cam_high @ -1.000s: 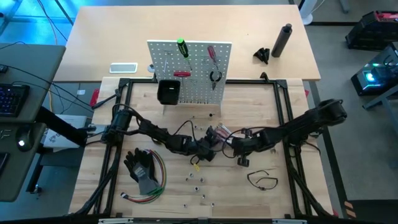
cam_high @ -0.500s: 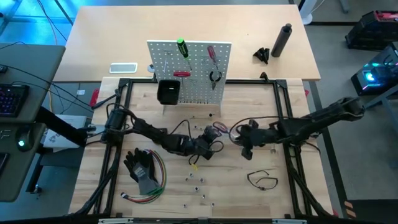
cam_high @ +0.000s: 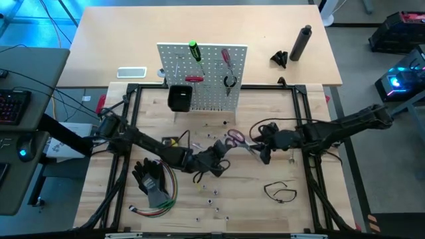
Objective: Hang tools onto peg board
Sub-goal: Hang the blue scissors on the white peg board
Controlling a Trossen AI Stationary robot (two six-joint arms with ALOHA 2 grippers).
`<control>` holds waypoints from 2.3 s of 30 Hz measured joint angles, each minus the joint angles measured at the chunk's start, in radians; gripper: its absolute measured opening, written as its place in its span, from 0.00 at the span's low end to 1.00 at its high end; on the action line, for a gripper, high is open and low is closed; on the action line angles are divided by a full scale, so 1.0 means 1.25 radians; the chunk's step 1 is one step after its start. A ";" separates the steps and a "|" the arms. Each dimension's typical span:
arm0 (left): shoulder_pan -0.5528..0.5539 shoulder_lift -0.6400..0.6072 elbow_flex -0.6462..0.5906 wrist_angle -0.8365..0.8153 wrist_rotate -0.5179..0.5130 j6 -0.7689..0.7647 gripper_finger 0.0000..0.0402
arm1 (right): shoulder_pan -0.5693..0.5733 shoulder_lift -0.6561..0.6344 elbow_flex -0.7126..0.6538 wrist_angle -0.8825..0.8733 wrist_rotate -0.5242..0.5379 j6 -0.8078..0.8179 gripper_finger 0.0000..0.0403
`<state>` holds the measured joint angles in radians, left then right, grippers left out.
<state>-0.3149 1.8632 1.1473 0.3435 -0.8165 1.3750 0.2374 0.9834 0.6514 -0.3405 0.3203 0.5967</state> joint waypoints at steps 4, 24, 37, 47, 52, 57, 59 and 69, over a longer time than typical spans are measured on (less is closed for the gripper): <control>-0.029 -0.037 0.000 -0.006 -0.020 0.043 0.08 | -0.015 -0.025 0.000 0.083 -0.038 -0.040 0.39; -0.002 -0.117 0.002 -0.156 -0.045 -0.116 0.08 | 0.080 -0.032 0.002 0.219 0.120 -0.447 0.39; 0.067 -0.117 0.196 -0.505 0.089 -0.460 0.08 | 0.108 0.206 0.146 0.234 0.286 -0.708 0.39; 0.094 -0.117 0.275 -0.645 0.215 -0.644 0.08 | 0.091 0.387 0.329 0.049 0.400 -0.764 0.39; 0.106 -0.116 0.288 -0.690 0.280 -0.697 0.08 | 0.092 0.467 0.396 0.018 0.448 -0.792 0.39; 0.111 -0.117 0.288 -0.728 0.296 -0.720 0.08 | 0.083 0.503 0.428 0.002 0.471 -0.804 0.39; 0.111 -0.117 0.288 -0.735 0.297 -0.722 0.08 | 0.074 0.509 0.434 -0.022 0.468 -0.786 0.37; 0.116 -0.117 0.288 -0.732 0.335 -0.730 0.08 | 0.047 0.511 0.438 -0.054 0.405 -0.734 0.18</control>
<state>-0.1694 1.7172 1.5078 -0.5715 -0.3979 0.4625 0.2957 1.6226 1.1988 -0.4076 0.8259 -0.3208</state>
